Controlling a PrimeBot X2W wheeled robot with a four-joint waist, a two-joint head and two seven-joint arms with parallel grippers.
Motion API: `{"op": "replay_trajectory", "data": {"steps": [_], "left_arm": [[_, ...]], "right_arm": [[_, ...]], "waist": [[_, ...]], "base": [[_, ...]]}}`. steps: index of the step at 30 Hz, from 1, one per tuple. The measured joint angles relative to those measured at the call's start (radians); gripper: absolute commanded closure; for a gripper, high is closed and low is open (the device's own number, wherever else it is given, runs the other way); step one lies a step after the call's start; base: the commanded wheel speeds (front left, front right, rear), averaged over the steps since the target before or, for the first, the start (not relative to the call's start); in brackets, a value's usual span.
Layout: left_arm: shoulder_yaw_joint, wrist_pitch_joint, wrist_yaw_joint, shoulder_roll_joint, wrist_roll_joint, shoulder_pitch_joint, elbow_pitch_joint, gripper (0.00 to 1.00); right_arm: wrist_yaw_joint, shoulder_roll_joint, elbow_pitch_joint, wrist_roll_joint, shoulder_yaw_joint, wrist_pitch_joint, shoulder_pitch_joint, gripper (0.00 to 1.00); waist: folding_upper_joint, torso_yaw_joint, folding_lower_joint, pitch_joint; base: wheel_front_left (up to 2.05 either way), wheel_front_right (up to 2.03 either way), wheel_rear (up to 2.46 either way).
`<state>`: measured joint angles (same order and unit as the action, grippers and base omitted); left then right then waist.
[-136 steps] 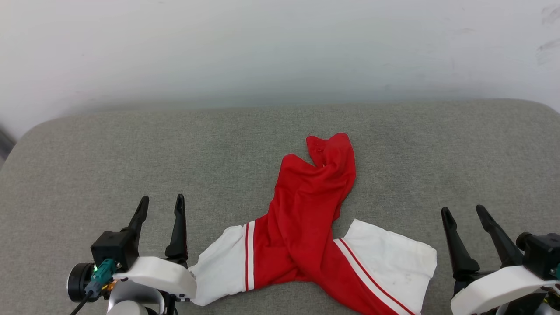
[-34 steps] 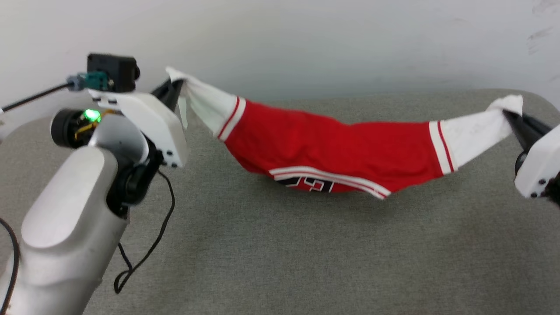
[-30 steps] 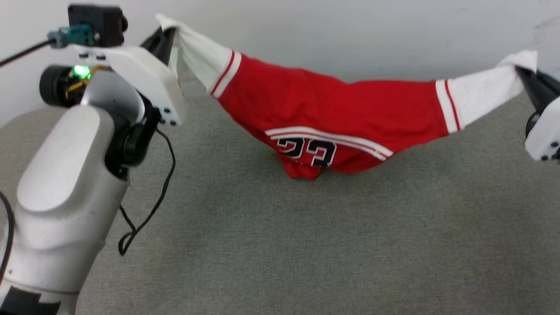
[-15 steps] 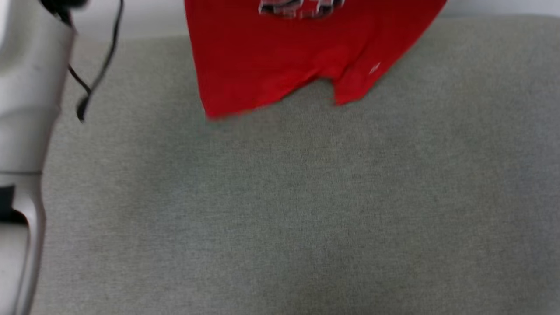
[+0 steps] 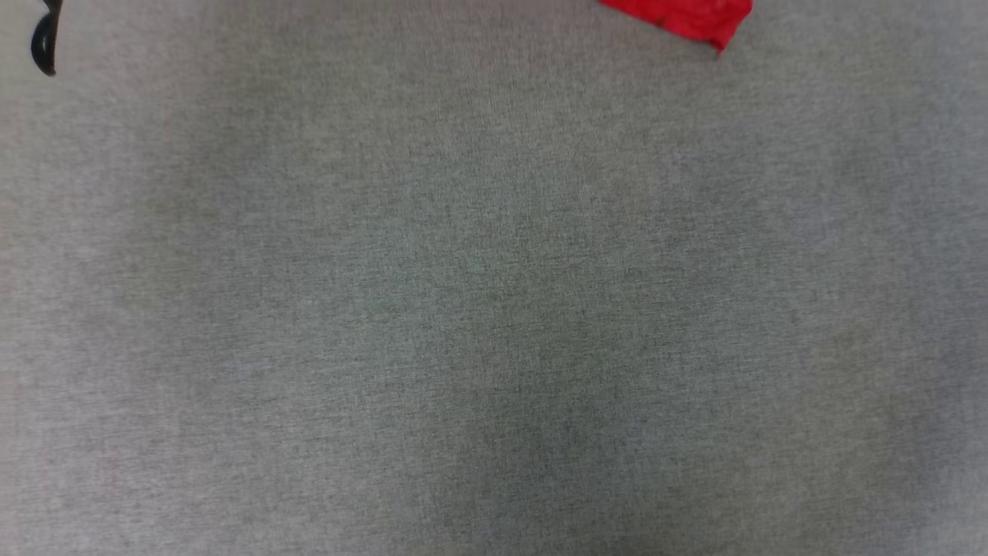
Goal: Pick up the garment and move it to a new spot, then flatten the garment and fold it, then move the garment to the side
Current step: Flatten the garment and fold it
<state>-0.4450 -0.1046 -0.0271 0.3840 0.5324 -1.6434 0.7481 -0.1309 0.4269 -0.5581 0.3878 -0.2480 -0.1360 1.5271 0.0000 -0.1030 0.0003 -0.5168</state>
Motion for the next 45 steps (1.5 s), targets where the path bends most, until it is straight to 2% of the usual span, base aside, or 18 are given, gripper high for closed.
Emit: {"op": "replay_trajectory", "data": {"steps": [13,18,23,31,36,45], "left_arm": [[-0.003,-0.064,0.019,-0.031,0.02,-0.009,0.156,1.0],[0.009,-0.101,0.037,-0.049,0.048,0.042,0.235,1.0],[0.033,-0.133,0.074,-0.076,0.094,0.138,0.305,1.0],[0.064,-0.155,0.124,-0.094,0.137,0.4,0.336,1.0],[0.129,-0.156,0.132,-0.087,0.148,0.621,0.246,1.0],[0.212,-0.157,0.086,-0.07,0.094,1.033,0.035,1.0]], "right_arm": [[0.0,-0.058,-0.191,0.083,-0.135,0.103,0.071,1.0],[0.0,-0.083,-0.272,0.136,-0.182,0.141,0.041,1.0],[0.0,-0.09,-0.34,0.201,-0.228,0.168,-0.054,1.0],[0.0,-0.054,-0.366,0.324,-0.312,0.209,-0.324,1.0],[0.0,-0.002,-0.321,0.394,-0.36,0.226,-0.525,1.0],[0.0,0.052,-0.193,0.448,-0.386,0.262,-0.825,1.0]], "waist": [[0.0,0.0,-0.0001,-0.104],[0.0,0.006,-0.0001,-0.085],[0.0,0.017,-0.0002,-0.031],[0.0,0.04,-0.0003,0.1],[0.0,0.058,-0.0003,0.193],[0.0,0.079,-0.0005,0.339]], "base": [[0.0,0.0,0.0],[0.0,0.0,0.0],[0.0,0.0,0.0],[0.0,0.0,0.0],[0.0,0.0,0.0],[0.0,0.0,0.0]]}}
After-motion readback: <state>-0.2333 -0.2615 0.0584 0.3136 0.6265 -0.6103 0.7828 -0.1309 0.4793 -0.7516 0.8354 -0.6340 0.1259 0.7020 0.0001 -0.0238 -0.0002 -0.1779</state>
